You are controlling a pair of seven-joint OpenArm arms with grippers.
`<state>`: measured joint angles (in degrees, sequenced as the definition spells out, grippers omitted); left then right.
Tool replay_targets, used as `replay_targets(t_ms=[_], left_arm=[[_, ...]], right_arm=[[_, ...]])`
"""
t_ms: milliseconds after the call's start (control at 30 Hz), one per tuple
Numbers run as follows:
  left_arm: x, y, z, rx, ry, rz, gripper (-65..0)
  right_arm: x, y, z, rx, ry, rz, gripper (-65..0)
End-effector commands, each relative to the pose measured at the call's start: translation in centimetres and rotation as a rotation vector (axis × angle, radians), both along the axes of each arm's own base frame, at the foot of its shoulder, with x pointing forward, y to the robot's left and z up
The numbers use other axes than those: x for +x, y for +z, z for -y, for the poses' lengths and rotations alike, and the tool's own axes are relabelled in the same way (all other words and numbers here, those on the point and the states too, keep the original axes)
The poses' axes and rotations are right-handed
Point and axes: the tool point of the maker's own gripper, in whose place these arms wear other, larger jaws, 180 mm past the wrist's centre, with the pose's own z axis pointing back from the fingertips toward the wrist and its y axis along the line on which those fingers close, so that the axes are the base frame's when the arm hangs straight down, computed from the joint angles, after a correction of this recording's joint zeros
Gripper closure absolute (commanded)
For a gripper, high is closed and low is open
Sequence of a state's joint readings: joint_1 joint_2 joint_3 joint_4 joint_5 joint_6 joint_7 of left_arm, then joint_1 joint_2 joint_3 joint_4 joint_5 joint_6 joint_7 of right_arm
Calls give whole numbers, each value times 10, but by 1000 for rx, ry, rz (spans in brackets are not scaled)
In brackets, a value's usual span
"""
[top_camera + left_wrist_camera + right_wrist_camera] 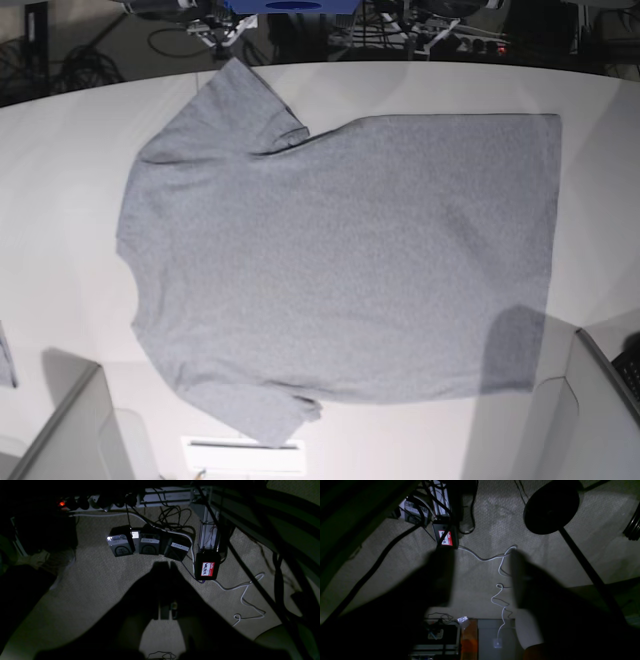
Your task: Fold the T-shirt properly
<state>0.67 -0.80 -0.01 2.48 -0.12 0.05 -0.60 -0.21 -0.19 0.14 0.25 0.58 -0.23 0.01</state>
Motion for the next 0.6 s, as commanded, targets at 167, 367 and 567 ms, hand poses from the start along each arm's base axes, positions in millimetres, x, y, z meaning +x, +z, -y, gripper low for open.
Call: replay_targets(t_ms=[167,367,567], left_arm=[[-1,0,2,2,4,-4,-5],[1,0,1,4,8,-10,-79],[-4,0,0,5,6,-12,-479]], right_arm=[[-7,0,3,-7,4,1,0],[-6,0,3,-7,11,3,0],[-6,0,3,-7,11,3,0]])
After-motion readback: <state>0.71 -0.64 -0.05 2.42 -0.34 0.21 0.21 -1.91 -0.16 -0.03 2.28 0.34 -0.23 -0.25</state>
